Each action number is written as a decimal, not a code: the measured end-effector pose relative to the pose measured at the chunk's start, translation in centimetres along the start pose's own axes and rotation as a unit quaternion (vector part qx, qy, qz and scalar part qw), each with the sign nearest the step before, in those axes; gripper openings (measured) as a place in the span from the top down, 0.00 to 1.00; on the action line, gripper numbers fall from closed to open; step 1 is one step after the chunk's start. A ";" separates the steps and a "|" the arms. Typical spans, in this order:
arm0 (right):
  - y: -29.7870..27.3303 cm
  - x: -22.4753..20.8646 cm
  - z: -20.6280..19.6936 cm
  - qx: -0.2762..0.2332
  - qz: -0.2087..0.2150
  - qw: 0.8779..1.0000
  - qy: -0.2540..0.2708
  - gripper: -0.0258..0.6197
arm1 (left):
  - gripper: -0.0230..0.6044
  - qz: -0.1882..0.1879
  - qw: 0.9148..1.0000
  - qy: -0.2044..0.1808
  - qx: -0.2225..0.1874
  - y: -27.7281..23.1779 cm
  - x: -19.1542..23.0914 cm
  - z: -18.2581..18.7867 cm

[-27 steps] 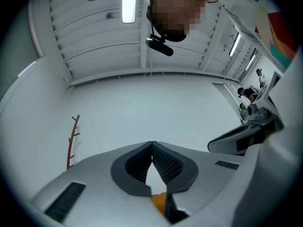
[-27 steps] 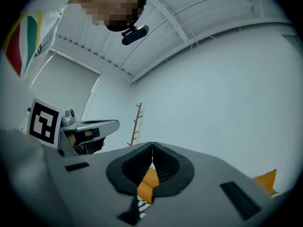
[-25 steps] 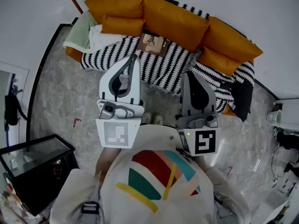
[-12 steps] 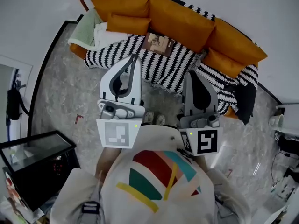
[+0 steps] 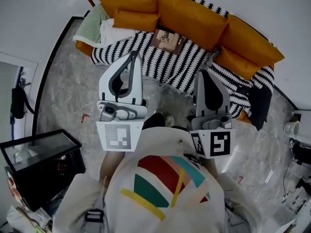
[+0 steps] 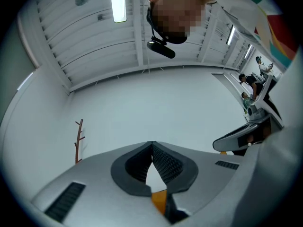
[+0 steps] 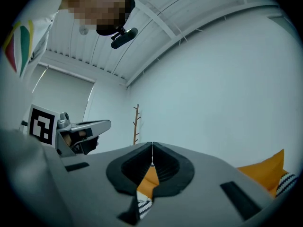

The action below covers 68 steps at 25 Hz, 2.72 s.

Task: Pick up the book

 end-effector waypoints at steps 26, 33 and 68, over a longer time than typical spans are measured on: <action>-22.2 -12.6 -4.7 0.054 -0.067 0.996 -0.011 0.94 | 0.95 -0.048 0.997 0.046 -0.027 -25.7 6.0 -11.6; -24.2 -16.2 -6.5 0.095 -0.096 0.991 -0.023 0.94 | 0.95 -0.068 0.995 0.072 -0.022 -34.3 4.8 -10.3; -28.9 -27.8 -14.7 0.111 -0.103 0.978 -0.147 0.94 | 0.95 -0.147 0.984 0.096 0.017 -49.1 -0.6 -21.3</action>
Point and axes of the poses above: the fingertips, and each gripper's own axes: y backward along the fingers, x to its left, z out of its top, the point moved 10 cm from there along y, backward along the fingers, and after that the axes turned 15 degrees about z, right-handed, at the moved point
